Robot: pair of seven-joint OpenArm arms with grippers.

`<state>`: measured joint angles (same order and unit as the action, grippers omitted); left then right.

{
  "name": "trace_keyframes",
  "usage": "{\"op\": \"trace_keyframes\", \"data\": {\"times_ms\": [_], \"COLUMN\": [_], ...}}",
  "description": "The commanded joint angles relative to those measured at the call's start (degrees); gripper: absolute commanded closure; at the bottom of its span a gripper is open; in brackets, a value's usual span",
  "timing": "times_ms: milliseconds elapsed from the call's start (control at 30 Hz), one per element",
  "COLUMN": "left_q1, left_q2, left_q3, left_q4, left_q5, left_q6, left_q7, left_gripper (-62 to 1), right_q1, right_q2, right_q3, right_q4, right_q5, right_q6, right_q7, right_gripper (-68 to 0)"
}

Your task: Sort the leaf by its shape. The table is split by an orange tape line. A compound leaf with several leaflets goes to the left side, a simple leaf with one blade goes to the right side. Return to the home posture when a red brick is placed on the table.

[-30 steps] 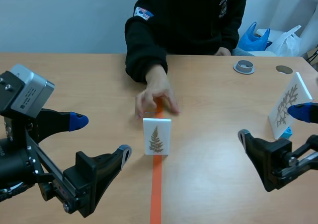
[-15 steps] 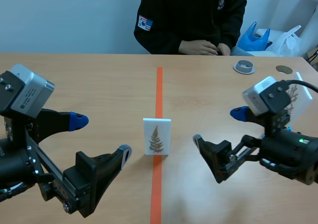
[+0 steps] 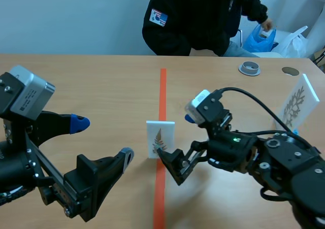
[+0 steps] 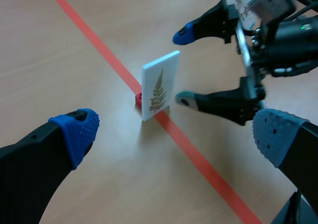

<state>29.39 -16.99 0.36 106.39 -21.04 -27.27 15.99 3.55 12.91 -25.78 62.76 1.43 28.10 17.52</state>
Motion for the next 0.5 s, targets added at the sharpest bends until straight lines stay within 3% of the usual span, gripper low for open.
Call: {"op": "trace_keyframes", "data": {"times_ms": [0, 267, 467], "left_q1": [0.28, 0.28, 0.26], "left_q2": [0.13, 0.13, 0.13], "left_q3": [-0.37, -0.37, -0.37], "left_q4": [0.33, 0.33, 0.33], "left_q5": [-0.55, -0.55, -0.55], "left_q6": [-0.37, -0.37, -0.37], "left_q7": [-1.14, -1.16, -1.16], "left_gripper": [-62.3, -62.3, -62.3], "right_q1": [1.77, 3.04, 2.8], "right_q2": [-1.14, -3.72, -3.69], "right_q3": [-0.72, -5.66, -6.12], "right_q4": [-0.09, -4.13, -4.17], "right_q5": [0.22, -0.44, -0.46], "right_q6": [-0.98, -3.26, -3.67], "right_q7": [1.36, 1.51, 1.49], "right_gripper": [-67.9, -67.3, -50.5]}}
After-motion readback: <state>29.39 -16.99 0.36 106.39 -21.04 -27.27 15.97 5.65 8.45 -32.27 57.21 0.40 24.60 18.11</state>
